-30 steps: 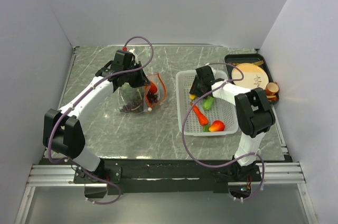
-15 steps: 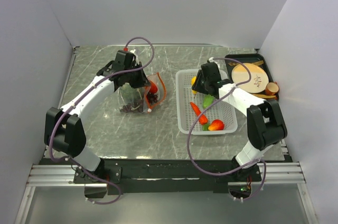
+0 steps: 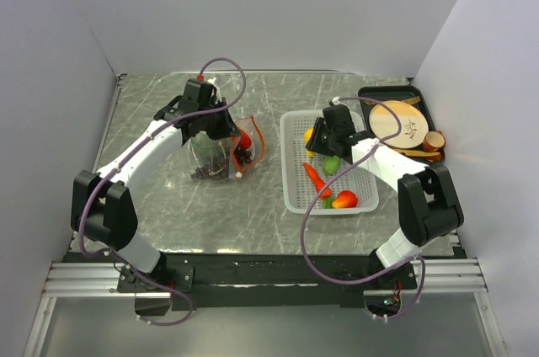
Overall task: Place the food in the zip-top bag and seal the zipper
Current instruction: Pick up the fake fruit from the bin.
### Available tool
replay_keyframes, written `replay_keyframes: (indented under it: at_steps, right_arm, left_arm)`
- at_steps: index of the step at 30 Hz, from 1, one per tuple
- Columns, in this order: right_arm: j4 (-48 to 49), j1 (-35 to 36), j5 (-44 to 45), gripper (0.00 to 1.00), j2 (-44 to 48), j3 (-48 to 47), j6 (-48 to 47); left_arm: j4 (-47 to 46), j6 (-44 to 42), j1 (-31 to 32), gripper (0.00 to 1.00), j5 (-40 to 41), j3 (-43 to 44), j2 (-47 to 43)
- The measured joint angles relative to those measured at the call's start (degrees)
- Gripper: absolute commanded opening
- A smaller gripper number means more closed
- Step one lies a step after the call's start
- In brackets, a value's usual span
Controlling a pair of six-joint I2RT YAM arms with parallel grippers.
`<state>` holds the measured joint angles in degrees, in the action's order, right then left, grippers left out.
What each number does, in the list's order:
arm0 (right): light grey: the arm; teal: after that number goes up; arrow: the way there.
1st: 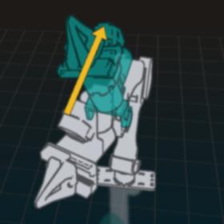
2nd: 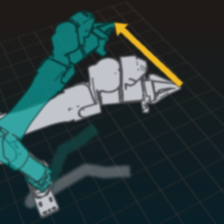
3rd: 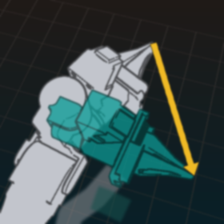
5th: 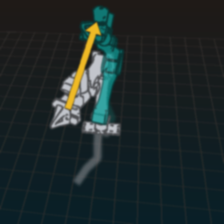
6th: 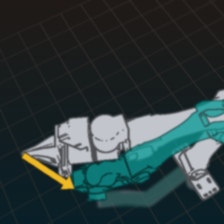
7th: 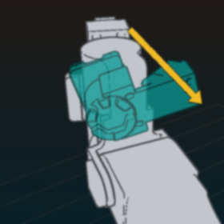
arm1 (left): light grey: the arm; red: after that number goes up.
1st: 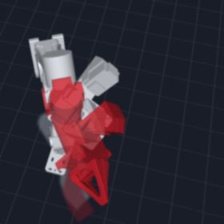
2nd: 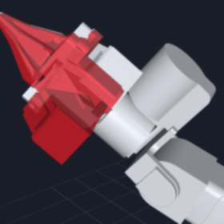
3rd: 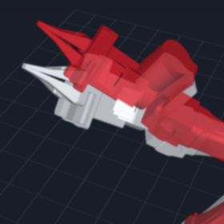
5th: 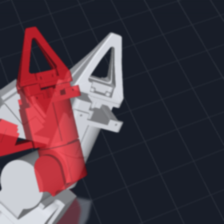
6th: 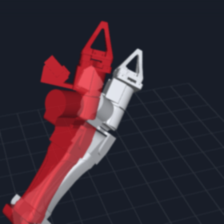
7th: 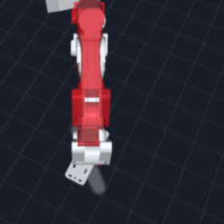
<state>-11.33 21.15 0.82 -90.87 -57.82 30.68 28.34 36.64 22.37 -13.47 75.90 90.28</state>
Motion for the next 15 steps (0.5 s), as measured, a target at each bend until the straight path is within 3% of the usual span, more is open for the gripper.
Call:
replay_keyframes:
  at_steps: [15]
  right_arm:
    - [0.6, 0.2, -9.5, 0.18, 7.9, 0.1, -4.6]
  left_arm:
    - [-0.2, 0.4, 0.0, 0.01, -0.2, 0.0, 0.0]
